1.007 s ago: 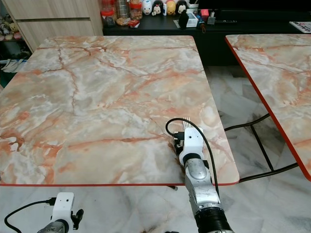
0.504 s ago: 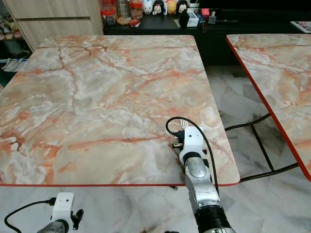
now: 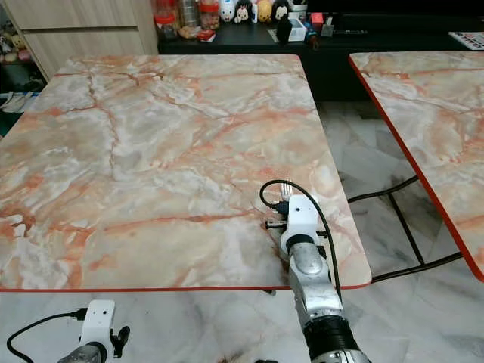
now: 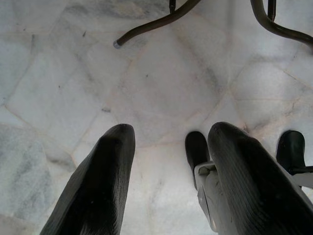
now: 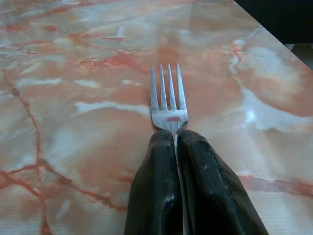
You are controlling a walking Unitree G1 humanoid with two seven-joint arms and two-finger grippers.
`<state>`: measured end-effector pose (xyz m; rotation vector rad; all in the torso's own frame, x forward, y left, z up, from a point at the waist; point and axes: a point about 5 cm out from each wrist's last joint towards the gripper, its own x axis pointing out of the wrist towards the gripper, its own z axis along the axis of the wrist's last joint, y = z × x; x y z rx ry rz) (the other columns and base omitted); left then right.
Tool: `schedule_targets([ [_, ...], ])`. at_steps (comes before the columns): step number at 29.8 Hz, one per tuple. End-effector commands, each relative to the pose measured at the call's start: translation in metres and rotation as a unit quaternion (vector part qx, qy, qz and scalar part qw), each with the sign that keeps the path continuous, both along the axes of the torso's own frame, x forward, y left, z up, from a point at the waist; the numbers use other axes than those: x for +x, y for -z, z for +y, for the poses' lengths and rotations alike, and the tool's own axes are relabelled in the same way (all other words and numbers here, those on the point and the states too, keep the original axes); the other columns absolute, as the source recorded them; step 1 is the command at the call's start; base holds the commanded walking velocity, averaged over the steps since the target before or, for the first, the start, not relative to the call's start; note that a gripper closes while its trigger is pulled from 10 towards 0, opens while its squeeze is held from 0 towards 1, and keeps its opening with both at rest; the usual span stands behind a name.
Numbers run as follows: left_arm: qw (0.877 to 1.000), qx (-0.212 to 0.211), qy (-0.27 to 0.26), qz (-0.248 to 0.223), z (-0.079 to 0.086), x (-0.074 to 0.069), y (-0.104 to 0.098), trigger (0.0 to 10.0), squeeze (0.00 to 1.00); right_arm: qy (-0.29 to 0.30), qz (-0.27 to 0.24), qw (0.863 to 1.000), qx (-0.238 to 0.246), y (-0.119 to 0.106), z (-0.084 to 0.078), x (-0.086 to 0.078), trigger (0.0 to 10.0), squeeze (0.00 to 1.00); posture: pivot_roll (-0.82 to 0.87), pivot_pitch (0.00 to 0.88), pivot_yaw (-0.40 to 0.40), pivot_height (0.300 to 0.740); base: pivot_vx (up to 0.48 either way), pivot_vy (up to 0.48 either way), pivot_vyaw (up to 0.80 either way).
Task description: Setting the table
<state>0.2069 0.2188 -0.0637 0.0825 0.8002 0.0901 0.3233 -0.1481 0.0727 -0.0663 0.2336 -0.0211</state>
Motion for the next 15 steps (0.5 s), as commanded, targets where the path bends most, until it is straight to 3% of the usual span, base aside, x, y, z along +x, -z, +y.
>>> schedule_targets([
  [1, 1.0, 0.0, 0.0, 0.007, 0.003, -0.002, 0.001, 10.0, 0.0, -0.009, 0.012, 1.0, 0.006, 0.006, 0.005, -0.001, 0.0, 0.0, 0.04, 0.114, 0.013, 0.74, 0.0, 0.0, 0.0],
  [5, 1.0, 0.001, 0.001, 0.007, 0.002, -0.002, 0.001, 10.0, 0.0, -0.013, 0.009, 1.0, 0.007, 0.005, 0.007, 0.0, 0.0, 0.0, 0.04, 0.105, 0.013, 0.74, 0.0, 0.0, 0.0],
  [9, 1.0, 0.003, 0.002, 0.008, 0.002, -0.003, 0.001, 10.0, 0.0, -0.028, -0.029, 0.999, 0.015, -0.009, 0.013, 0.005, 0.0, 0.0, 0.04, 0.095, 0.014, 0.74, 0.0, 0.0, 0.0],
  [10, 1.0, 0.004, 0.002, 0.008, 0.002, -0.003, 0.001, 10.0, 0.0, -0.038, -0.051, 0.998, 0.006, -0.017, 0.016, 0.008, 9.4, 0.0, 0.04, 0.093, 0.015, 0.74, 0.0, 0.0, 0.0],
  [12, 1.0, 0.005, 0.003, 0.008, 0.002, -0.003, 0.002, 10.0, 0.0, -0.054, -0.087, 0.995, -0.003, -0.031, 0.021, 0.011, 10.0, 0.0, 0.04, 0.086, 0.015, 0.74, 0.0, 0.0, 0.0],
  [13, 1.0, 0.008, 0.005, 0.009, 0.002, -0.003, 0.002, 10.0, 0.0, -0.066, -0.127, 0.99, -0.004, -0.049, 0.026, 0.014, 10.0, 0.0, 0.03, 0.084, 0.015, 0.74, 0.0, 0.0, 0.0],
  [15, 1.0, 0.01, 0.005, 0.009, 0.002, -0.003, 0.002, 10.0, 0.0, -0.078, -0.158, 0.984, -0.014, -0.064, 0.031, 0.018, 10.0, 0.0, 0.03, 0.084, 0.015, 0.74, 0.0, 0.0, 0.0],
])
